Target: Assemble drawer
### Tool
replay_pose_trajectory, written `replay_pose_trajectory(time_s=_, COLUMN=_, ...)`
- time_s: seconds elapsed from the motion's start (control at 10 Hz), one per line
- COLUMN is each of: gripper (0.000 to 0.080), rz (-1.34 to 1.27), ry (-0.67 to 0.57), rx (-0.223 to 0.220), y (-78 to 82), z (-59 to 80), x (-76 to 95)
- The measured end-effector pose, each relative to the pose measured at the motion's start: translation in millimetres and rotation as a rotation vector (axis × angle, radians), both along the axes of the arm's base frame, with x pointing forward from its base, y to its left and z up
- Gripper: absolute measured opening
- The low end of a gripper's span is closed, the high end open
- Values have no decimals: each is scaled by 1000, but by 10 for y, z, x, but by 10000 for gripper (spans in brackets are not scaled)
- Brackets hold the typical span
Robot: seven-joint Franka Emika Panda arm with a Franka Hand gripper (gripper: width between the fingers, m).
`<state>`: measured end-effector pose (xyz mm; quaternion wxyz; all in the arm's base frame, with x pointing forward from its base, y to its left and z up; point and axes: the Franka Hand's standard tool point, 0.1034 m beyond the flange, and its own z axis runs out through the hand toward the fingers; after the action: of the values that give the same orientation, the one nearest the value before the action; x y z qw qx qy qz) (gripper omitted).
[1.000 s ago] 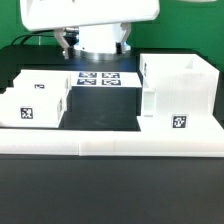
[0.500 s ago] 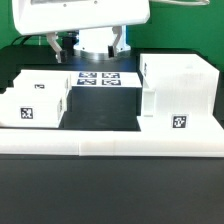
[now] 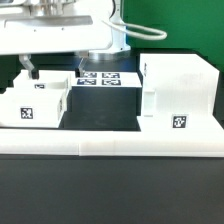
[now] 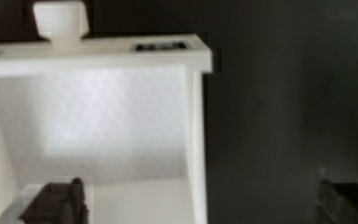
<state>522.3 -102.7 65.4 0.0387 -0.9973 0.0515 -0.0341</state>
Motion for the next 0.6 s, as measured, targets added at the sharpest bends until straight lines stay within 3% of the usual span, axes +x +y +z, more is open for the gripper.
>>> replay_pose_trajectory(time_s=0.6, gripper=648, rz=4, ry=12, rx=5, y=7, z=-81, x=-14)
